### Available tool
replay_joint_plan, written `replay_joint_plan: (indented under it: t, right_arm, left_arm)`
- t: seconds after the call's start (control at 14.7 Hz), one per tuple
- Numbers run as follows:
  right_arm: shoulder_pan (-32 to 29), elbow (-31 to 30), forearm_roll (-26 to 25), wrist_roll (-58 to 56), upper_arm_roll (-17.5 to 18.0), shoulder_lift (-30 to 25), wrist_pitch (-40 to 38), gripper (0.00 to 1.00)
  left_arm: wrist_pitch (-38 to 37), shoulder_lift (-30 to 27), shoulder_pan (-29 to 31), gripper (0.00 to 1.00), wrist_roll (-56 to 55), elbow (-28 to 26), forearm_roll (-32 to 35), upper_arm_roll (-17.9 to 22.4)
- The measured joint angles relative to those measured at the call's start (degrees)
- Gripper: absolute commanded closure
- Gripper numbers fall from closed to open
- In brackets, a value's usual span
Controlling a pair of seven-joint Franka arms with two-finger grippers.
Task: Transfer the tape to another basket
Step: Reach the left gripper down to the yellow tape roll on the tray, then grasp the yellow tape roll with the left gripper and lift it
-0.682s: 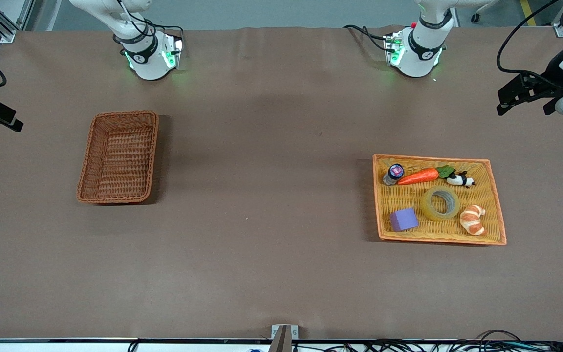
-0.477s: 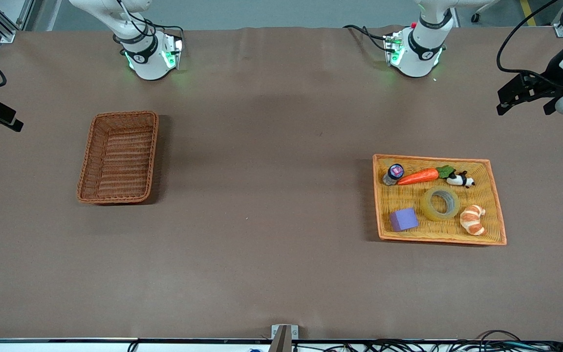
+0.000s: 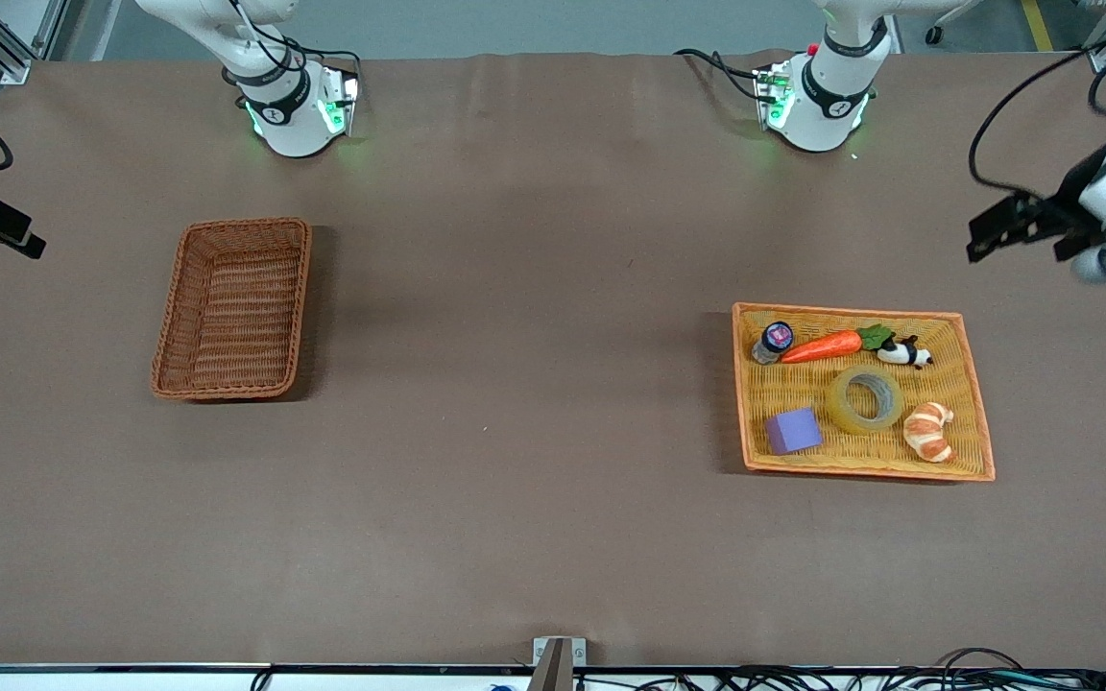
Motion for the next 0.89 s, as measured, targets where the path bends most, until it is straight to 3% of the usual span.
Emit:
replay_joint_plan:
  t: [0.14,0.48,0.89]
  right_arm:
    - [0.0,0.0,0.0,0.0,0.0,0.0,0.0,0.0]
    - [-0.01,0.01,0.0,0.0,-0.02,0.0,0.0,0.0]
    - [-0.01,0.01,0.0,0.0,-0.02,0.0,0.02,0.0]
  left_arm:
    - [7.34,3.04,1.14,0.0,0.08,-4.38,0.0,0.09]
    - [34.65,7.86,4.37,0.0,0.17,-22.19,0.01,0.2]
    - [47.91,17.41,4.92,0.25,0.23,-24.93,0.01,0.07]
